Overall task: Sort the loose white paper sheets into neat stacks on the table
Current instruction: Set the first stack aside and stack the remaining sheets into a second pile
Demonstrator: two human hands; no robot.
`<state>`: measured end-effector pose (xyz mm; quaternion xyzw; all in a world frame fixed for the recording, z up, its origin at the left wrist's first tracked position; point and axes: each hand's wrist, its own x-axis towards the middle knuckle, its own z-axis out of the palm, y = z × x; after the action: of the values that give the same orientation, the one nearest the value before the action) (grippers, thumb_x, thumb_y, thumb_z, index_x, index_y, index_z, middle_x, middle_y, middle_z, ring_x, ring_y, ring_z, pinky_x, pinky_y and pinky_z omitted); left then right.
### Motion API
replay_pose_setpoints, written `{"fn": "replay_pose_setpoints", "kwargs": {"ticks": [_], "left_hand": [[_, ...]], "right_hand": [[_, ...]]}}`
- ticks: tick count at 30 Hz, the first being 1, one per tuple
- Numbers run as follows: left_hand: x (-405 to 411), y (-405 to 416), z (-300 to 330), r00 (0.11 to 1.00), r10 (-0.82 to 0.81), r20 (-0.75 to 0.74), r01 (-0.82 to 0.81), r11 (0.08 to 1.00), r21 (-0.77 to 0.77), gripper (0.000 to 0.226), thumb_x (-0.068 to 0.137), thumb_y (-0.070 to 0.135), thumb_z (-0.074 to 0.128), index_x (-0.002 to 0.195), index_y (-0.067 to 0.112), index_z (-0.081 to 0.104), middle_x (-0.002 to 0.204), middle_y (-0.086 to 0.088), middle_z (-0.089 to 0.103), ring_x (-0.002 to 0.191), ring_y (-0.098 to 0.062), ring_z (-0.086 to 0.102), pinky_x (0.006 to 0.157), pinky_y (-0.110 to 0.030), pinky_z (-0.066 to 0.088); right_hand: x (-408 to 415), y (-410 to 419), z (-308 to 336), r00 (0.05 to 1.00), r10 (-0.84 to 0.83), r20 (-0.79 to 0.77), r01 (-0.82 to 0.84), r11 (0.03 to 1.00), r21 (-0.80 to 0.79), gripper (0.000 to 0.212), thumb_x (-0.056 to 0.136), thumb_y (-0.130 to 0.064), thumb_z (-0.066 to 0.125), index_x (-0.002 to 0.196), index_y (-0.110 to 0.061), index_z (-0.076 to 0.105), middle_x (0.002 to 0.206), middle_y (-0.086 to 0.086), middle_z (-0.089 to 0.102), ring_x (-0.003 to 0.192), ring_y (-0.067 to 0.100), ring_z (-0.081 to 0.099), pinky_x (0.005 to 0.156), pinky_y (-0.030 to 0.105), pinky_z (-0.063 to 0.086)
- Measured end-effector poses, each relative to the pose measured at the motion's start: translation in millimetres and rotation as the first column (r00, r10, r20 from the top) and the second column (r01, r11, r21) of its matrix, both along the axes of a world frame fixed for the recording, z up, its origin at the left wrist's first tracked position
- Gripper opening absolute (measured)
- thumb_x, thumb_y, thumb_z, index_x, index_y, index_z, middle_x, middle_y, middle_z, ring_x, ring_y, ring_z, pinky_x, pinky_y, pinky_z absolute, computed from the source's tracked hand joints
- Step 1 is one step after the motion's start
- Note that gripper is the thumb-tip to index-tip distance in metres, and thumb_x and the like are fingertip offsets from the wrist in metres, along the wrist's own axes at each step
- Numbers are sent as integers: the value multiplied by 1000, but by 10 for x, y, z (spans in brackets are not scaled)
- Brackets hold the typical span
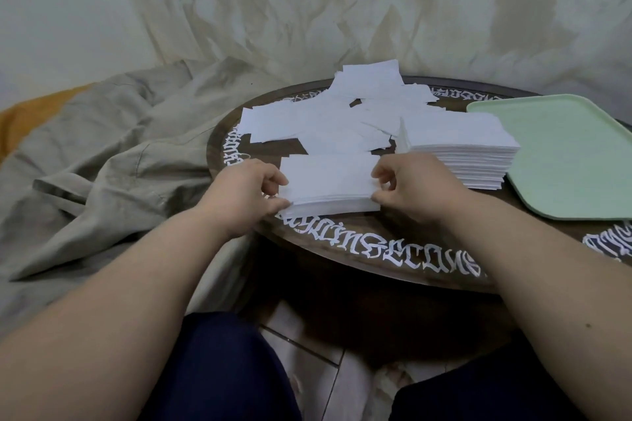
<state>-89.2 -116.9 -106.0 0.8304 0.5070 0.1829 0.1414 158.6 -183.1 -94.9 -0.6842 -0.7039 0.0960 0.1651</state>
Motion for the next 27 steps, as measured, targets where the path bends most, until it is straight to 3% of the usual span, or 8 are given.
{"fn": "replay_pose_setpoints", "kwargs": {"ticks": [4, 12, 17, 20, 27], "left_hand": [[-58, -33, -19, 999, 41, -21, -43, 998, -56, 22, 74, 24, 80, 85, 27, 61, 77, 15, 61, 77, -4, 63, 75, -22, 47], [-71, -23, -62, 998, 46, 40, -43, 996, -72, 22, 73, 18, 77, 84, 23, 59, 77, 10, 65, 71, -4, 61, 74, -25, 50], [-27, -35, -53, 1000, 7, -12, -7, 999, -34, 19, 76, 18, 76, 84, 20, 58, 75, 11, 60, 75, -10, 58, 71, -25, 45], [0, -33, -40, 997, -3, -73, 4, 1000, 12, 18, 77, 21, 73, 82, 24, 57, 81, 11, 55, 76, -10, 58, 69, -24, 40], [26, -25, -38, 998, -25, -58, 26, 1000, 15, 14, 80, 24, 73, 80, 27, 59, 90, 5, 60, 80, -9, 60, 79, -31, 47]], "right_hand": [[-12, -53, -20, 1000, 12, 21, -12, 1000, -14, 29, 81, -31, 69, 105, -18, 61, 83, -9, 58, 89, 15, 60, 80, 29, 48], [-27, -34, -6, 1000, 13, -4, -12, 1000, 28, 19, 80, -27, 69, 95, -19, 61, 83, -7, 62, 83, 16, 59, 78, 31, 49], [-2, -45, -16, 1000, 6, -10, -6, 1000, 20, 15, 81, -24, 68, 93, -20, 59, 85, -6, 63, 83, 15, 58, 77, 31, 49], [-4, -34, -30, 1000, 12, -1, -12, 1000, 4, 16, 80, -24, 68, 93, -20, 59, 83, -8, 62, 83, 16, 58, 76, 30, 48], [-7, -8, -28, 999, 28, 34, -27, 1000, -5, 9, 86, -21, 62, 94, -18, 66, 86, -6, 62, 87, 16, 58, 78, 28, 48]]}}
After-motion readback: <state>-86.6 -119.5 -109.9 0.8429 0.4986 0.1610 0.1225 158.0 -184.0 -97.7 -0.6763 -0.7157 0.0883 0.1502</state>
